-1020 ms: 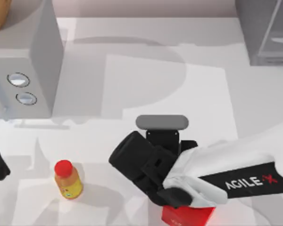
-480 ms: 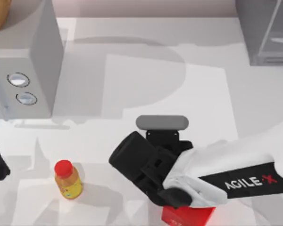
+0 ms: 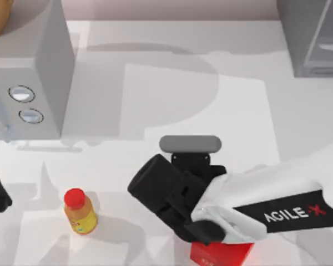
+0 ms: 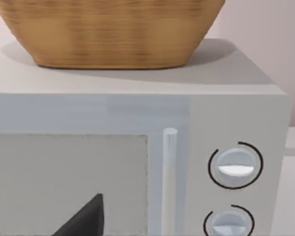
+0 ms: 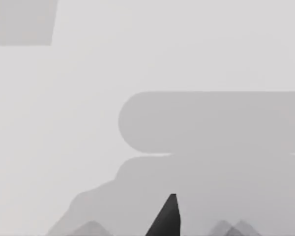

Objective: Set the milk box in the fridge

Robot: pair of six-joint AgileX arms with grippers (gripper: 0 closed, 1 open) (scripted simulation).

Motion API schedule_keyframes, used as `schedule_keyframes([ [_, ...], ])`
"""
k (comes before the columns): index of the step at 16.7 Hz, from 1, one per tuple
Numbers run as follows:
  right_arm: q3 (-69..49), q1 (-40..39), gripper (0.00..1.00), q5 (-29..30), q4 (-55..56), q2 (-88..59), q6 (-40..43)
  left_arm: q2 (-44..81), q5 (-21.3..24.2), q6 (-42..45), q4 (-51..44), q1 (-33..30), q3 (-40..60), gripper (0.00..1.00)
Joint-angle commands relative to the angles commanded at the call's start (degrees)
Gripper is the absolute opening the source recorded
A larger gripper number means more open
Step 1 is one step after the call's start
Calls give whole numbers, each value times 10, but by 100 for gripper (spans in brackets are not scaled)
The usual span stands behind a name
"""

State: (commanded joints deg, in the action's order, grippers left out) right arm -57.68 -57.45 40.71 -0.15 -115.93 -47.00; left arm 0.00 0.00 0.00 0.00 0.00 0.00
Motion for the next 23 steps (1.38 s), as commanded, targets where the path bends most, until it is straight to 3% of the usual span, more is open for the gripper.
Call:
schedule_keyframes([
  [9,-92,7,0,-33,-207,87,11,0,0,0,0,0,0,100],
  [14,-157,0,0,-11,-304,148,6,0,0,0,0,0,0,100],
  [23,-156,9,0,-10,-320,165,12,0,0,0,0,0,0,100],
])
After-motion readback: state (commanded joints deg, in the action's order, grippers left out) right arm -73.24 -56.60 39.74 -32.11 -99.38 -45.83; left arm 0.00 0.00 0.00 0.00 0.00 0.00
